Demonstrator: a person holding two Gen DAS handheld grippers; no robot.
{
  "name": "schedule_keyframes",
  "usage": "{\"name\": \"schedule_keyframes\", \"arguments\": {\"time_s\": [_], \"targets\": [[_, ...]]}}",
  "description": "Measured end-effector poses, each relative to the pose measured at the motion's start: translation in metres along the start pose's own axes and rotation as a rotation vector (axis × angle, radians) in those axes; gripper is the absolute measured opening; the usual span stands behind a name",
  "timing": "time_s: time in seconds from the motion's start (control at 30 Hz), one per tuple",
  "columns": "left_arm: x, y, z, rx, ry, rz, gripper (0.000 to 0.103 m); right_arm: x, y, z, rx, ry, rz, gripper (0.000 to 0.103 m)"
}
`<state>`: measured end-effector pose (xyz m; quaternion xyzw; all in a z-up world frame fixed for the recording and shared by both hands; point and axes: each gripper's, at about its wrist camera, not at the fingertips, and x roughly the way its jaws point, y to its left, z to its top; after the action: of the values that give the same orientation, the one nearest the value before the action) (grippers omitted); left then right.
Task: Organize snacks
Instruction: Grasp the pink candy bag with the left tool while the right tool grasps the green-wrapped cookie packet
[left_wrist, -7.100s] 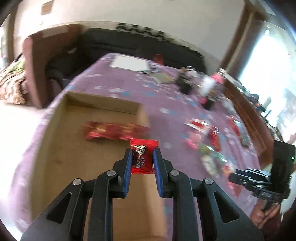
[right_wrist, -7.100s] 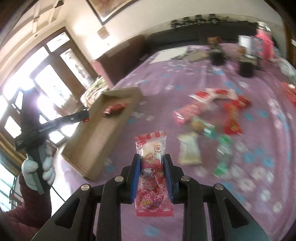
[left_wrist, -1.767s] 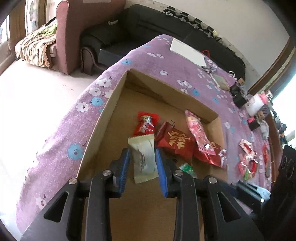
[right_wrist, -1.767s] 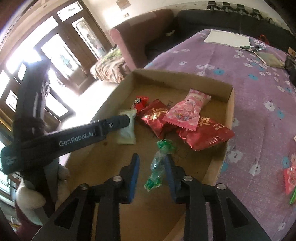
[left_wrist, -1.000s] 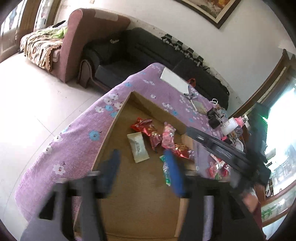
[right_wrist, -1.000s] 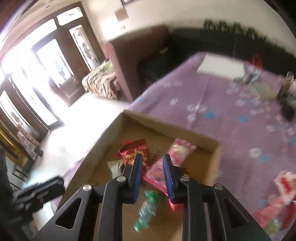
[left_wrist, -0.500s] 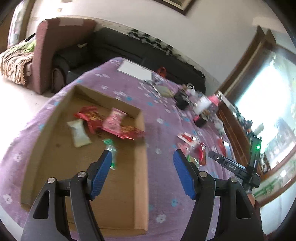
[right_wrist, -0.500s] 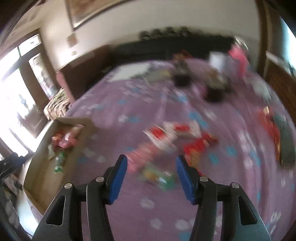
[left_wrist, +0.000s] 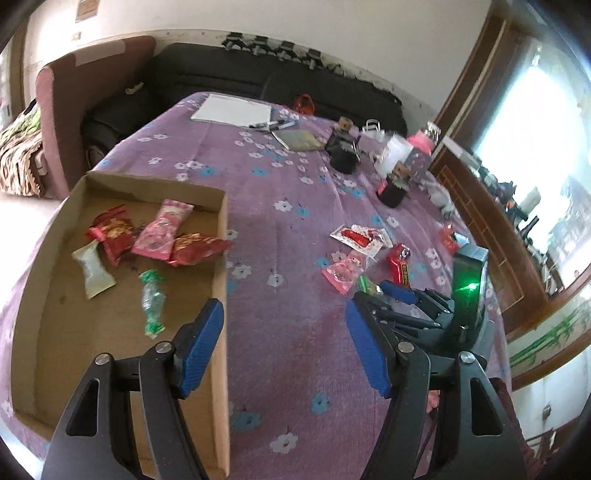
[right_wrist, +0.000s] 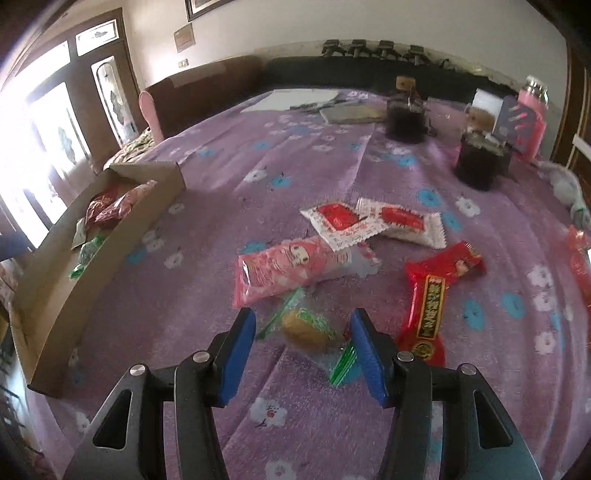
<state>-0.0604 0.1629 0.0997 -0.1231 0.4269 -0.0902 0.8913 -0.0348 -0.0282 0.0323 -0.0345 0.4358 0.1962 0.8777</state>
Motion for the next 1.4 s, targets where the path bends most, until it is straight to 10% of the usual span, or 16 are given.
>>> {"name": "schedule_keyframes", "arguments": {"time_s": [0.17, 0.7, 0.77, 0.87, 1.4], "targets": [[0.039, -0.025, 0.013, 0.062, 0.047, 0.000, 0.068, -0.013, -0.015, -0.004, 0.096, 0.007, 0.066, 0.033], [0.177, -0.105, 0.032, 0.427, 0.199, 0.057, 0.068, -0.030, -0.021, -0.023, 0.061, 0.073, 0.110, 0.030], [0.184, -0.107, 0.027, 0.443, 0.216, 0.070, 0.051, -0.033, -0.025, -0.022, 0.070, 0.061, 0.116, 0.030], [0.179, -0.106, 0.025, 0.425, 0.221, 0.069, 0.022, -0.031, -0.032, -0.021, 0.100, 0.060, 0.140, 0.035], [0.084, -0.048, -0.013, 0.218, 0.195, -0.029, 0.022, -0.030, -0.015, -0.019, 0.087, -0.029, 0.172, 0.044]]}}
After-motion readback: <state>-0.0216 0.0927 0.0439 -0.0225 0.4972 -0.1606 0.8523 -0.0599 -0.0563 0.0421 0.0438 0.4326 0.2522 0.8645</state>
